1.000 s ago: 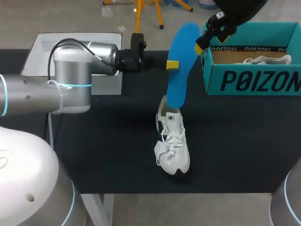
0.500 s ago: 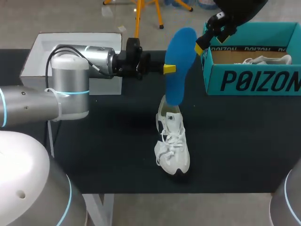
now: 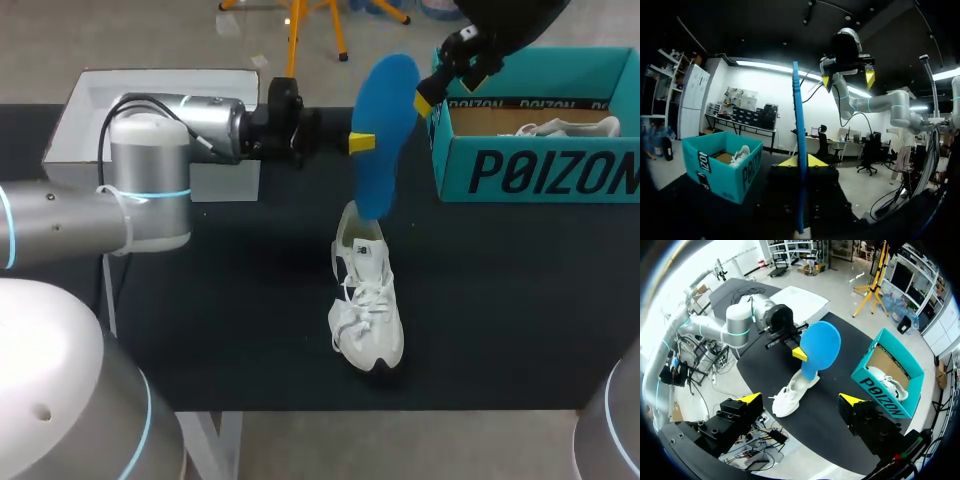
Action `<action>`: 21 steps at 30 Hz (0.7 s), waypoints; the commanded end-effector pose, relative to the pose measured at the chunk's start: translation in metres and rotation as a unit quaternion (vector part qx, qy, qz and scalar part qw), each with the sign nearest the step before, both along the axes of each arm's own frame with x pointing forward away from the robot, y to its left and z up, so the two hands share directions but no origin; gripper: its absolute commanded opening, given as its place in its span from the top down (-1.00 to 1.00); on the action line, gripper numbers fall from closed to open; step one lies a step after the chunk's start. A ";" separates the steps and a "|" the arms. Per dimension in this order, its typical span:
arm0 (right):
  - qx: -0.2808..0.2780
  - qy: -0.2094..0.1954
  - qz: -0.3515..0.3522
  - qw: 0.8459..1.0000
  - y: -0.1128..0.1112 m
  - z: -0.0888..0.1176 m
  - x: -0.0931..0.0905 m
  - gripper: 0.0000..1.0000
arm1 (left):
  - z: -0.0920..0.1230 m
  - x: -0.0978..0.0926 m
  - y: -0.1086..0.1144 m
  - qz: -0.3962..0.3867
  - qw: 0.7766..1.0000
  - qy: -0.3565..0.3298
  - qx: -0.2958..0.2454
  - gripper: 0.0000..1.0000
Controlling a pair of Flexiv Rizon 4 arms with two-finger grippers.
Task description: Take the shoe out of the shoebox, open the shoe tongue, remove and reinsert the insole, then place the shoe into the shoebox
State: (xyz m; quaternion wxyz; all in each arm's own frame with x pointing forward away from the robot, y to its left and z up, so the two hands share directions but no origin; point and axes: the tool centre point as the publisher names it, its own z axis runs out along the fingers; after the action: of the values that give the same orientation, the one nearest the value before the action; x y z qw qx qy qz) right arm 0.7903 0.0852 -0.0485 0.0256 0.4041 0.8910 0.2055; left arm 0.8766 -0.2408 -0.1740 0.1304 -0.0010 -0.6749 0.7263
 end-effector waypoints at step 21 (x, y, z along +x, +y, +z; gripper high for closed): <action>-0.001 0.001 -0.001 1.000 0.002 0.000 0.001 -1.00 | -0.011 -0.036 0.006 -0.042 0.891 -0.451 -0.035 1.00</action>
State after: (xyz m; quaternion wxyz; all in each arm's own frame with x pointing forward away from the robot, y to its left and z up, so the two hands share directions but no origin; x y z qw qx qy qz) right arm 0.7903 0.0854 -0.0484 0.0257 0.4042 0.8910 0.2054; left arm 0.8382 -0.2323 -0.1849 -0.0797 -0.2879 -0.6512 0.6976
